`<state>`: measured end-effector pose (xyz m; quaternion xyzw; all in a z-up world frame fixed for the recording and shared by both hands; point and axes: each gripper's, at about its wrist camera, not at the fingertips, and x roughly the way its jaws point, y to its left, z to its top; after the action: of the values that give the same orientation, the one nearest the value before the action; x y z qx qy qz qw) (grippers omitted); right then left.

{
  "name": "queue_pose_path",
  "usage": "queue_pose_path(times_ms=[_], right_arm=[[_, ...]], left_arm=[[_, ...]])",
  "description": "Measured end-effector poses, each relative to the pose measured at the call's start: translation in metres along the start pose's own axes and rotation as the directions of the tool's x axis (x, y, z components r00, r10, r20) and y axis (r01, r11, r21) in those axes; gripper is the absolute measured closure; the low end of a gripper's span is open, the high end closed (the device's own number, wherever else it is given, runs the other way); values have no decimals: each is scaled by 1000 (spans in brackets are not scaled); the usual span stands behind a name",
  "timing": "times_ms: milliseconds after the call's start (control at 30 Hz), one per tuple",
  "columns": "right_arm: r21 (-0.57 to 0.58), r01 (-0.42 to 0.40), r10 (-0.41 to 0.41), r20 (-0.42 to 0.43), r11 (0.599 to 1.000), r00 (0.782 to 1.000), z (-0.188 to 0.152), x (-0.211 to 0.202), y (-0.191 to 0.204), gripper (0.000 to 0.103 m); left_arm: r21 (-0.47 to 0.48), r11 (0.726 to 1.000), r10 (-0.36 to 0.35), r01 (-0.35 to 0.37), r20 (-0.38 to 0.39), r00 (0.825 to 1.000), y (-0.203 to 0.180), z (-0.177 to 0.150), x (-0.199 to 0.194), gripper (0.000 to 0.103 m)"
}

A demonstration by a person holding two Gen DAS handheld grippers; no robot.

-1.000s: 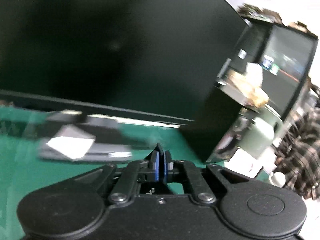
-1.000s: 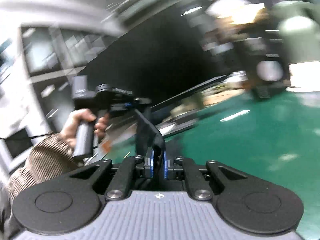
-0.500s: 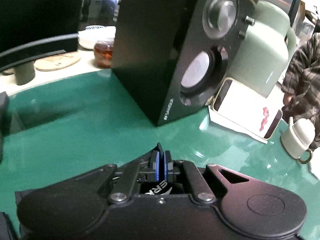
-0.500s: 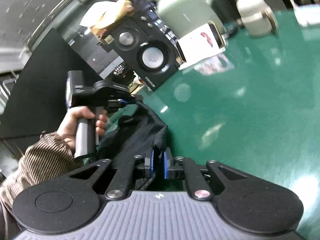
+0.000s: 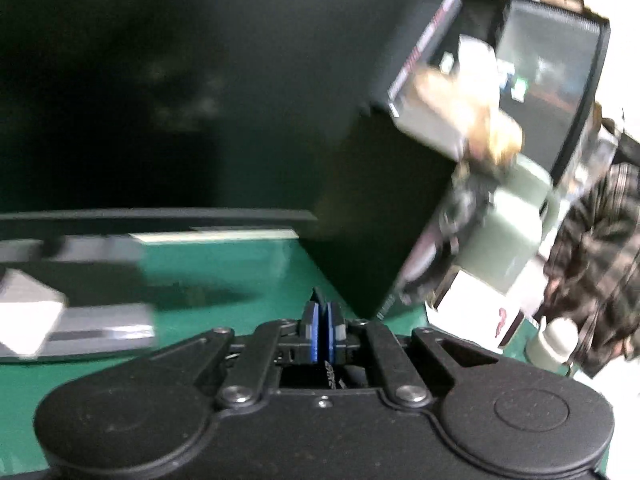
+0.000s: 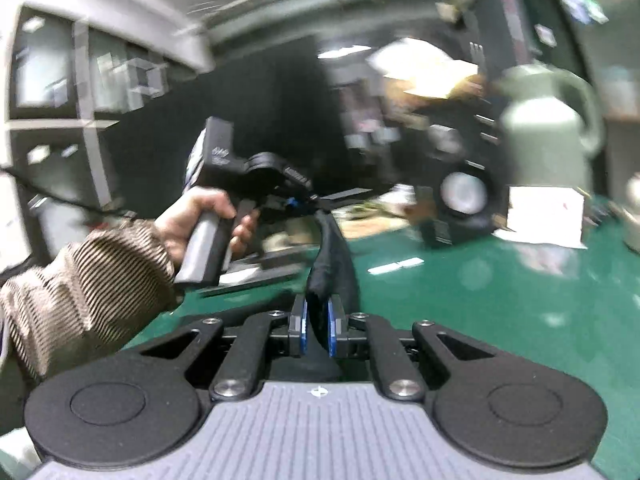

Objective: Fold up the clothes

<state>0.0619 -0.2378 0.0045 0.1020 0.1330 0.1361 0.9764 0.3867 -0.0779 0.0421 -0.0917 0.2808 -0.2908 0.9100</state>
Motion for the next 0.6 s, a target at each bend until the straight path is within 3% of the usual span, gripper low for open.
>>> queue_pose_path(times_ms=[167, 267, 467, 600], right_arm=[[-125, -124, 115, -79, 984, 990, -6, 15, 67, 93], [-182, -185, 159, -152, 966, 976, -12, 22, 82, 93], [-263, -266, 172, -332, 927, 927, -30, 44, 93, 93], [-303, -283, 157, -380, 910, 912, -35, 51, 103, 93]], left_arm=[[-52, 998, 48, -45, 55, 997, 66, -6, -83, 97], [-81, 994, 79, -75, 53, 995, 97, -17, -108, 97], [-143, 982, 121, -121, -6, 993, 153, -53, -132, 97], [-165, 976, 139, -145, -51, 989, 175, -69, -126, 97]])
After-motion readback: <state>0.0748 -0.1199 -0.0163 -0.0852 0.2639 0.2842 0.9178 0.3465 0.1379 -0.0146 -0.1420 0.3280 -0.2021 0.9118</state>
